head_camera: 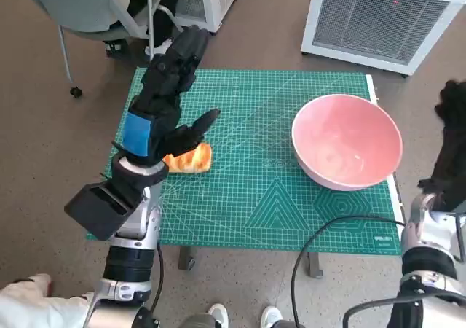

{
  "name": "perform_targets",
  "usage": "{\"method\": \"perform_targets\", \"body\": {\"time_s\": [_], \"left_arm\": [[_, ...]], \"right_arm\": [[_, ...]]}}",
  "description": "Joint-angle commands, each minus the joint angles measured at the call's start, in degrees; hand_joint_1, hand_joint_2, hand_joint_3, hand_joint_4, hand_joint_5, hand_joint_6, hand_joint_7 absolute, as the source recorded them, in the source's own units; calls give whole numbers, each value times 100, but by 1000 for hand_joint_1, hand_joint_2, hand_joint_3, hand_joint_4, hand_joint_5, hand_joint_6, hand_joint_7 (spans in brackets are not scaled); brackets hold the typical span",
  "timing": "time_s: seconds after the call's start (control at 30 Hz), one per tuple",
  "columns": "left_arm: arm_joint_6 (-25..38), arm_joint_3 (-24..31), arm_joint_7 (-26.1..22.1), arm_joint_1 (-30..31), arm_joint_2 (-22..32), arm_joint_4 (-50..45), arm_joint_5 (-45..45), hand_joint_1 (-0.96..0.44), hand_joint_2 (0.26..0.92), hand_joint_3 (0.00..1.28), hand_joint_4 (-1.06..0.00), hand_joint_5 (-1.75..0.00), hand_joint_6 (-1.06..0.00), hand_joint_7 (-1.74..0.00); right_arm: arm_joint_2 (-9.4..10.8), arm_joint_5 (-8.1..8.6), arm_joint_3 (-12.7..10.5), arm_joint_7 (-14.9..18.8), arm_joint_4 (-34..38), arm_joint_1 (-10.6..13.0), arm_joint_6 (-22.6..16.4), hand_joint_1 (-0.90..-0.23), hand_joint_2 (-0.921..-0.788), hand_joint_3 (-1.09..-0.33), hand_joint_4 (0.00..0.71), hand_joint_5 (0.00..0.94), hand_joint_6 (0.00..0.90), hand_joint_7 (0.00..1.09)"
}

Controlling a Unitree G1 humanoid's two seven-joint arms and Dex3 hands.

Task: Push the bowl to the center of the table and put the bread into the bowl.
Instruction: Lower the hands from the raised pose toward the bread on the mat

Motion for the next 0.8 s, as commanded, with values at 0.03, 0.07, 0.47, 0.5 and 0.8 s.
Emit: {"method": "perform_targets", "body": {"time_s": [0.03,0.07,0.47,0.5,0.8], "left_arm": [[-45,37,19,9,26,49,-11,-316,921,301,-273,-1,-254,-267],[-42,41,15,8,33,49,-12,-316,921,301,-273,-1,-253,-268],[-12,91,-6,18,102,2,-28,-324,921,297,-275,-2,-255,-270],[-12,97,-9,18,108,2,-30,-324,921,297,-276,-2,-256,-270],[-13,125,-9,36,157,-39,-28,-321,921,296,-288,-7,-276,-275]], "right_arm": [[147,68,-43,121,260,153,498,-518,-921,-849,225,0,80,483],[170,73,-49,123,282,151,583,-517,-921,-847,216,0,85,472],[591,104,-97,-32,394,42,1399,-496,-921,-822,220,14,97,442],[607,102,-99,-38,396,34,1433,-495,-921,-822,223,15,100,444],[887,104,-124,-135,446,-123,1862,-508,-921,-839,250,24,132,472]]}}
